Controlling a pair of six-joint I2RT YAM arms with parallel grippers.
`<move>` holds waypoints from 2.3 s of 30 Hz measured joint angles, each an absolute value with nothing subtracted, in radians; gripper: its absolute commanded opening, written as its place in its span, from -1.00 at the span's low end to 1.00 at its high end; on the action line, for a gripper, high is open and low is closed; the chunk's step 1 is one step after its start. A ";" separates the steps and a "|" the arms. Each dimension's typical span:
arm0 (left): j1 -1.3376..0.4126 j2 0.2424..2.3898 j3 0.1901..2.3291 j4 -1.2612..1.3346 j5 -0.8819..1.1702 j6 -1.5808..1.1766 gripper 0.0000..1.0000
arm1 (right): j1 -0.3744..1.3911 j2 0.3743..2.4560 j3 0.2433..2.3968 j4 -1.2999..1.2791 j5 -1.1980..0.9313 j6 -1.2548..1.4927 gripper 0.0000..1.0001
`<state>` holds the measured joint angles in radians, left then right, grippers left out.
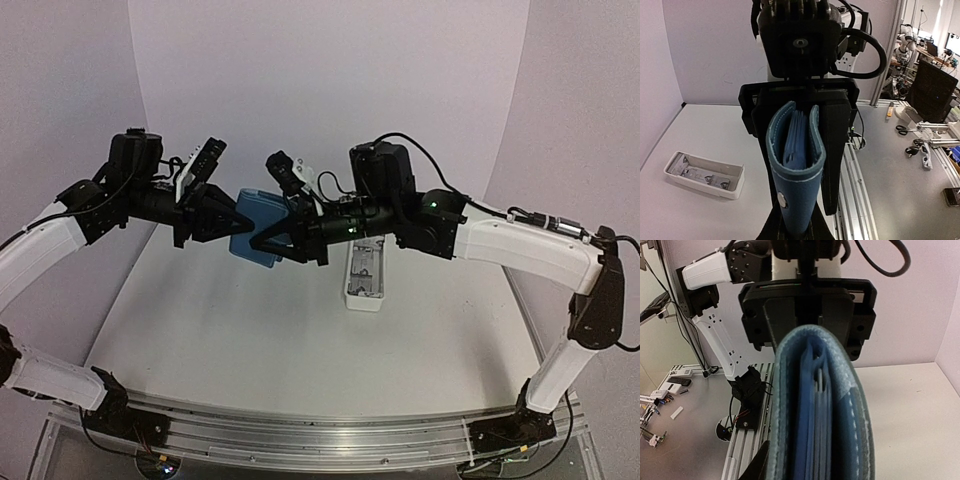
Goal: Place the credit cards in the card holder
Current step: Close the card holder at the center of the board.
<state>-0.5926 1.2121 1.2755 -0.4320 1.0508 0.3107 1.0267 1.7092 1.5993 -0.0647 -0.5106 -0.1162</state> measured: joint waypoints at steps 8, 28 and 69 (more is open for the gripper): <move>-0.617 1.176 1.241 -0.361 0.926 0.285 -1.00 | 1.025 1.715 1.602 -0.045 -0.495 -0.099 0.27; -0.619 1.108 1.139 -0.109 1.039 0.143 -1.00 | 0.812 1.416 1.383 -0.021 -0.842 -0.055 0.53; -0.612 1.126 1.163 0.070 0.883 -0.188 0.23 | 1.032 1.627 1.184 0.822 -0.328 0.288 -1.00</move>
<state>-0.6121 1.1259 1.1625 0.0696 0.8825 -0.1879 1.0325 1.6268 1.1843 0.8219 -0.3279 0.2882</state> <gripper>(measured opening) 0.523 0.067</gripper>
